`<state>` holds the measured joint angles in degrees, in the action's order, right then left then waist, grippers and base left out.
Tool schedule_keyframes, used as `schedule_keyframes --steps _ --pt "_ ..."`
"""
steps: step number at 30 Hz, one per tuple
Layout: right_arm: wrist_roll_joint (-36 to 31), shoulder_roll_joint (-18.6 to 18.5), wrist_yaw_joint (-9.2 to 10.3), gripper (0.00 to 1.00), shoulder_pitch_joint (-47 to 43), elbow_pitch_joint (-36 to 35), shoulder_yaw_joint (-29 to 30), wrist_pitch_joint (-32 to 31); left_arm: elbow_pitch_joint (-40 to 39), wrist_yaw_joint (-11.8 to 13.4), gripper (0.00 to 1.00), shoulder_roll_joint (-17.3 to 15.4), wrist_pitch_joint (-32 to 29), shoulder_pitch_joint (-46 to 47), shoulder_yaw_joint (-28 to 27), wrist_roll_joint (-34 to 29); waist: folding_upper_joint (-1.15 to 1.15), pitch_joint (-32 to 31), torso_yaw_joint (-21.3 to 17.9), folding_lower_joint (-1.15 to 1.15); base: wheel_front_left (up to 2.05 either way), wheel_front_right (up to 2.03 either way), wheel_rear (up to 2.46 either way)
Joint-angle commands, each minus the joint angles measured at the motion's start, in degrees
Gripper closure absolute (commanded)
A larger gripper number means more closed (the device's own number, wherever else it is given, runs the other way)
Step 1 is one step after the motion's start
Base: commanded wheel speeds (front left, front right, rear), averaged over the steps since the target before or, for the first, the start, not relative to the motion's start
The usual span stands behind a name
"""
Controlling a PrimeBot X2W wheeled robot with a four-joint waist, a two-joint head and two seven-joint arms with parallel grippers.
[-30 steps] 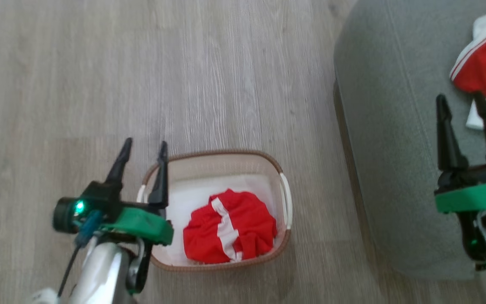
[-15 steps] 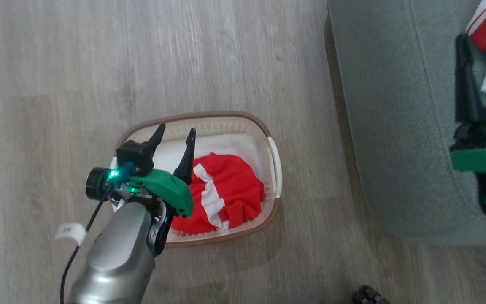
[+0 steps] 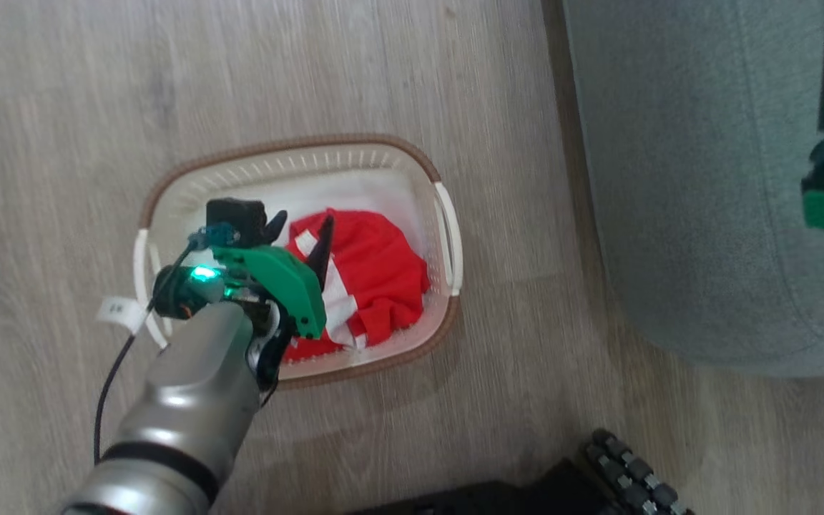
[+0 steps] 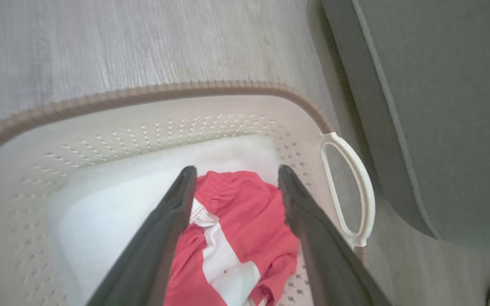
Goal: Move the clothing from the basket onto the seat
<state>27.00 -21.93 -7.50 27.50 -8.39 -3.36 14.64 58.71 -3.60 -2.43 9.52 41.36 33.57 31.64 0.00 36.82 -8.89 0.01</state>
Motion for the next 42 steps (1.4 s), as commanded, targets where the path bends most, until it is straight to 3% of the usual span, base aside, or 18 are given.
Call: schedule_keyframes --steps 1,11,18,39,40,41,42 --pt "0.4 -1.4 0.01 0.0 0.7 -2.8 -0.7 0.4 0.7 -0.4 0.0 -0.4 -0.7 1.0 0.1 1.3 0.0 2.8 -1.0 -0.01 0.0 0.0 0.0" --pt "0.3 -1.2 0.01 0.0 5.7 -7.8 -0.1 0.4 8.5 -0.4 0.0 -0.4 -7.6 7.6 6.7 6.1 0.0 10.4 -3.5 -0.01 0.0 0.0 0.0" --pt "0.5 0.0 0.01 0.0 7.7 -9.8 0.5 0.4 11.5 1.1 0.0 -0.4 -9.3 10.9 9.1 7.5 0.0 14.5 -5.5 -0.01 0.0 0.0 0.0" --pt "0.2 1.9 0.01 0.0 9.7 -10.3 0.0 0.4 15.2 1.3 0.0 -1.8 -26.6 13.4 14.6 6.0 0.0 19.6 -7.5 -0.01 0.0 0.0 0.0" --pt "0.2 1.9 0.01 0.0 9.7 -10.2 0.0 0.4 15.2 1.2 0.25 -1.8 -26.4 13.5 14.6 6.1 0.0 19.5 -7.5 -0.01 0.0 0.0 0.0" --pt "0.2 1.8 0.01 0.0 9.7 -10.2 -0.1 0.4 15.2 1.0 0.84 -1.7 -25.9 13.6 14.5 6.2 0.0 19.4 -7.4 -0.01 0.0 0.0 0.0" --pt "0.1 1.8 0.01 0.0 9.7 -10.1 -0.1 0.4 15.2 0.9 1.0 -1.6 -25.6 13.6 14.5 6.4 0.0 19.3 -7.3 -0.01 0.0 0.0 0.0"
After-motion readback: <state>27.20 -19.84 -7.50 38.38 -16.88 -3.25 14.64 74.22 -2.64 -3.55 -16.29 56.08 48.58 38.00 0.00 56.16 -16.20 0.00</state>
